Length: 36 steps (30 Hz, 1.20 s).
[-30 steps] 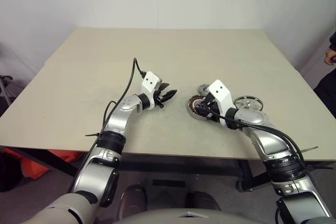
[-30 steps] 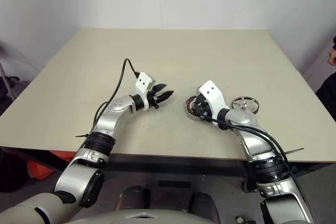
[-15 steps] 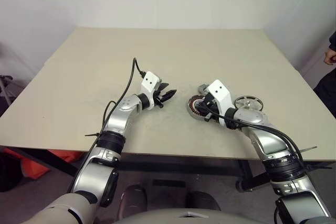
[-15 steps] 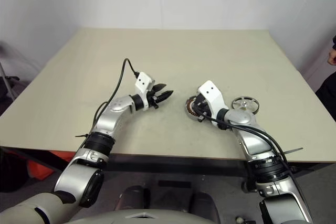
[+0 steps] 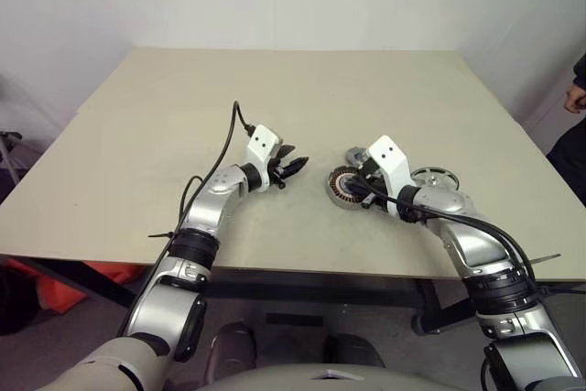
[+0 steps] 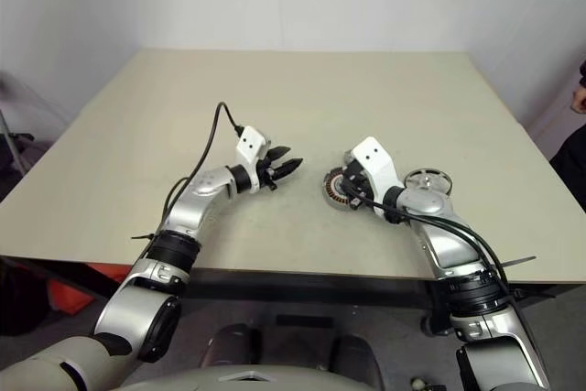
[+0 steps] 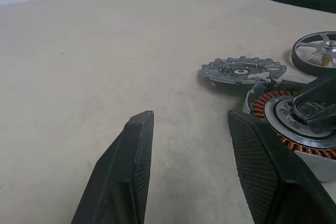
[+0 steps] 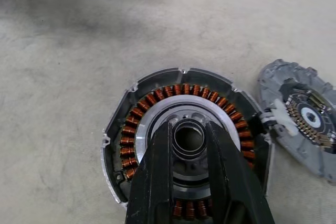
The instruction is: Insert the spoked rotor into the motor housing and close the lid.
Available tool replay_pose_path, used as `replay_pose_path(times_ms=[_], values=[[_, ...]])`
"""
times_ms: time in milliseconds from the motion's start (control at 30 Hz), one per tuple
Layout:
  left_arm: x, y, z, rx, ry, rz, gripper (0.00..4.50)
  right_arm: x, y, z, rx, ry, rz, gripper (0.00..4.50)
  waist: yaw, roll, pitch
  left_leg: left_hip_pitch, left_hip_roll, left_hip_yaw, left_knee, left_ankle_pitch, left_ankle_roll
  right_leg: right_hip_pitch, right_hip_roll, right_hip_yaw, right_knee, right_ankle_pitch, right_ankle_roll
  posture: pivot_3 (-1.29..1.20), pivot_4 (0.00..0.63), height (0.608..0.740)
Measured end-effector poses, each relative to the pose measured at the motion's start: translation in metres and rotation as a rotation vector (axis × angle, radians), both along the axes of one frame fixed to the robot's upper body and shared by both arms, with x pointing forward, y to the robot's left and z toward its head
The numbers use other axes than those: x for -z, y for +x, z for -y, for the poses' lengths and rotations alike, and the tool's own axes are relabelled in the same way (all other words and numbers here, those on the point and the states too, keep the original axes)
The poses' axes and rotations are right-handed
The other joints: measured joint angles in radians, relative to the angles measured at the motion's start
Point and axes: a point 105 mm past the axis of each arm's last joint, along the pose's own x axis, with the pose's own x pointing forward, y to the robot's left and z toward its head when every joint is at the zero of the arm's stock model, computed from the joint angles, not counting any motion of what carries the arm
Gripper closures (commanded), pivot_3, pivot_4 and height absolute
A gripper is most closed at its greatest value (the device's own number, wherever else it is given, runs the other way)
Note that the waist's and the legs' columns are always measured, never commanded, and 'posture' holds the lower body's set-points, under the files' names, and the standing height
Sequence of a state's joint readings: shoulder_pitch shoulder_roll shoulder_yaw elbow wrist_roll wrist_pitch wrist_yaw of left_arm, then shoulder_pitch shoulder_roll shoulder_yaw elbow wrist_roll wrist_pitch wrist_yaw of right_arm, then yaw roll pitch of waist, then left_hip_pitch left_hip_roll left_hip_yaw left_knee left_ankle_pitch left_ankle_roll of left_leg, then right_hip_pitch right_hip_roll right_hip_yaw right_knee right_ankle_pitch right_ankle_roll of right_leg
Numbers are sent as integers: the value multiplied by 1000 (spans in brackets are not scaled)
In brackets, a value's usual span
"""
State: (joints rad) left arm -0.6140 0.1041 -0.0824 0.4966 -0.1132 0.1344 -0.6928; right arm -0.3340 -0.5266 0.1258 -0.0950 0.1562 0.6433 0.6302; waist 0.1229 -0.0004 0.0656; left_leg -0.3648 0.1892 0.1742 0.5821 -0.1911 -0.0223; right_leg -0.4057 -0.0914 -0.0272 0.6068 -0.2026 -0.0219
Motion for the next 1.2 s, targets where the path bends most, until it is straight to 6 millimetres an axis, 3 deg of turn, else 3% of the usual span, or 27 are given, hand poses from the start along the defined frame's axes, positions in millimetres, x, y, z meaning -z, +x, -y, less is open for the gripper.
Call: replay_pose_path(times_ms=[633,833,1200], values=[[0,1,-2,-11,8,6,2131,5,2,3,8,4,-6,3941,0,0,0,0,0,0,0,0,0,0,0,0,0,0,0,0,0,740],[1,1,-3,-14,9,3,2131,4,2,2,3,10,-6,1923,0,0,0,0,0,0,0,0,0,0,0,0,0,0,0,0,0,740],[5,2,-4,-17,13,-9,2131,-7,3,5,14,43,24,1923,0,0,0,0,0,0,0,0,0,0,0,0,0,0,0,0,0,740]])
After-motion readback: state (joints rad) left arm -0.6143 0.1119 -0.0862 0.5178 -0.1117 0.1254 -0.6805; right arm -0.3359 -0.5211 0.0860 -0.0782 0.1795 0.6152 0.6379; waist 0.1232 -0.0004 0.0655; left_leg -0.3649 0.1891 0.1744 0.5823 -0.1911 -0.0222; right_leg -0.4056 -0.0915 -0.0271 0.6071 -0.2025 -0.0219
